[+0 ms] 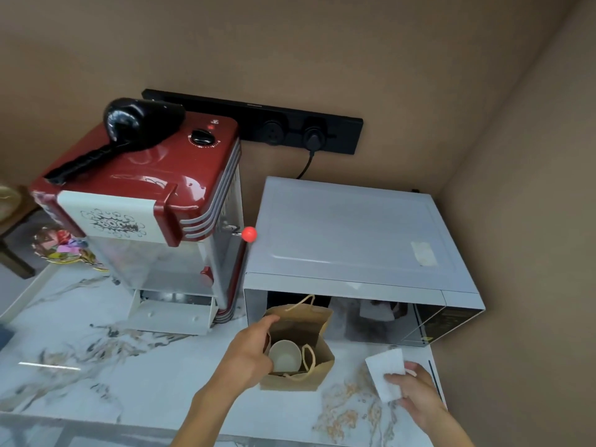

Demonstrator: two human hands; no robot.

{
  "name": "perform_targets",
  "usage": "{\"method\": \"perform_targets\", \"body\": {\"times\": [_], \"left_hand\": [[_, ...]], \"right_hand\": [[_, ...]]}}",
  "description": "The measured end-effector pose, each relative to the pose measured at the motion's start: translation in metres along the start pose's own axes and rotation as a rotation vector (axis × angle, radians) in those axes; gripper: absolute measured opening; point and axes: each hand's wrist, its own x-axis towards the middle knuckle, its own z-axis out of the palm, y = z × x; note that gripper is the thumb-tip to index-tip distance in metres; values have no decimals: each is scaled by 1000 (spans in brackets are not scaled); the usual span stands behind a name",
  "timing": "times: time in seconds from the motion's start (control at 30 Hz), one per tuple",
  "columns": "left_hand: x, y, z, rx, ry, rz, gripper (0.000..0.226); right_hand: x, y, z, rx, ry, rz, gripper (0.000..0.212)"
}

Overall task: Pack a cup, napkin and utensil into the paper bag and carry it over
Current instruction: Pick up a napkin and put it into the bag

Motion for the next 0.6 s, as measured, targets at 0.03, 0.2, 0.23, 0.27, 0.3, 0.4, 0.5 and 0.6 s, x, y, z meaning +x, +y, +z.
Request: {"method": "perform_targets", "body": {"times": [0.03,0.2,0.23,0.27,0.3,0.4,0.5,0.6], "left_hand": [[0,1,0,3,1,0,85],[1,4,1,16,-7,-2,85],[1,4,1,17,-8,0,85],[1,4,1,19,-7,2,85],[1,4,1,21,-5,5,84],[0,6,1,17,-10,25,83],[0,6,0,-15,-16,53,80],[-2,3,-2,-76,-3,69,74]], "right_hand": [[-13,-9,2,52,-96,0,36],[-85,-57,29,75,-401,-99,50],[-97,-65,36,64,-432,-139,53],[-109,-73,45,38,-466,-182,55],[-120,-82,56,-5,-506,-222,56],[-145,-103,94,-277,-580,-362,31],[-154,-111,133,-647,-490,-490,20],[-151,-102,163,-900,-528,-485,30]]}}
